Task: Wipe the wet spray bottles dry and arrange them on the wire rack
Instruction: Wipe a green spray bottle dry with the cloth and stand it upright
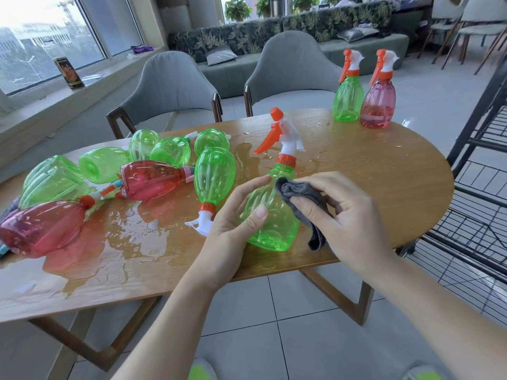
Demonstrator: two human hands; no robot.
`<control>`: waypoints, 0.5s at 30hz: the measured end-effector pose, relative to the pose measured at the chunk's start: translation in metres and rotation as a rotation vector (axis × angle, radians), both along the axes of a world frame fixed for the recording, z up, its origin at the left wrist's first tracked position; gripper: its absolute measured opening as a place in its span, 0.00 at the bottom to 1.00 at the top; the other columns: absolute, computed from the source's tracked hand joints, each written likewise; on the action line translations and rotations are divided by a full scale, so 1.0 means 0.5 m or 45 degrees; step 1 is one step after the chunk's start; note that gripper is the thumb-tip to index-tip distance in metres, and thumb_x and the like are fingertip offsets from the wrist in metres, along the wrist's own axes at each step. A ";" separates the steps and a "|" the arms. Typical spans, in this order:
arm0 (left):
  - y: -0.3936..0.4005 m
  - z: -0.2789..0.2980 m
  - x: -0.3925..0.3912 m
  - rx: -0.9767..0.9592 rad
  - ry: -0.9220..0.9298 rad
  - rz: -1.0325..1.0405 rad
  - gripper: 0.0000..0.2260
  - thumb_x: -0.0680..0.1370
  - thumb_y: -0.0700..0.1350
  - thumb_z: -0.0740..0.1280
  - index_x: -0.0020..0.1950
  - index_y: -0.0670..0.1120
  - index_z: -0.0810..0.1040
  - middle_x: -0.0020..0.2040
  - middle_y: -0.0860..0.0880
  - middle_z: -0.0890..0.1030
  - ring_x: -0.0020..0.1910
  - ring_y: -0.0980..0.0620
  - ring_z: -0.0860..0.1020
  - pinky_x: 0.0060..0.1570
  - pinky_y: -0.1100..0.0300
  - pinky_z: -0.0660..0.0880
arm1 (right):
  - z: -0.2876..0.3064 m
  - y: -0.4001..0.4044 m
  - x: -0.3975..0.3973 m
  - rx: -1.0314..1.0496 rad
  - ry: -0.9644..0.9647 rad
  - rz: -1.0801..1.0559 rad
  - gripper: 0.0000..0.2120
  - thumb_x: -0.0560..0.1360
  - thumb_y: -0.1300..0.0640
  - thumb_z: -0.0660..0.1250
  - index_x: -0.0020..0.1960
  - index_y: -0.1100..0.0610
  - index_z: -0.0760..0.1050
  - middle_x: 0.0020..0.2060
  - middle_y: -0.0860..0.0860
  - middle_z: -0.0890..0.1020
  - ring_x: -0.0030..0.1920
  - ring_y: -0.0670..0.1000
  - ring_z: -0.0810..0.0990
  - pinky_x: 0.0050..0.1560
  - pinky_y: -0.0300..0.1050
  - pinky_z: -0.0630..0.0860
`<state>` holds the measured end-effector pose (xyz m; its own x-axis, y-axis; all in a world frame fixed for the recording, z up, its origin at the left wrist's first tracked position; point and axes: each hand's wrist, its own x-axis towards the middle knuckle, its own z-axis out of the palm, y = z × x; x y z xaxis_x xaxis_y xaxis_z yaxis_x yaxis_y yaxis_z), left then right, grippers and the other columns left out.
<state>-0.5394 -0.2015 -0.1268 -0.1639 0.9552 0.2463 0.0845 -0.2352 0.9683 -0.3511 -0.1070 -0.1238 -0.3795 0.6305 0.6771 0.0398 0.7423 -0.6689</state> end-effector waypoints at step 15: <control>0.006 0.005 0.007 -0.065 -0.052 0.090 0.18 0.85 0.54 0.64 0.75 0.60 0.75 0.67 0.56 0.83 0.70 0.49 0.80 0.73 0.43 0.73 | -0.035 -0.040 -0.009 0.500 -0.267 0.126 0.11 0.79 0.58 0.69 0.58 0.63 0.84 0.50 0.55 0.80 0.50 0.50 0.79 0.56 0.33 0.72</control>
<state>-0.5358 -0.1986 -0.1245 -0.2404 0.9520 0.1893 0.0597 -0.1802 0.9818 -0.3556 -0.1272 -0.1414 -0.5796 0.2952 0.7595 0.0609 0.9452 -0.3209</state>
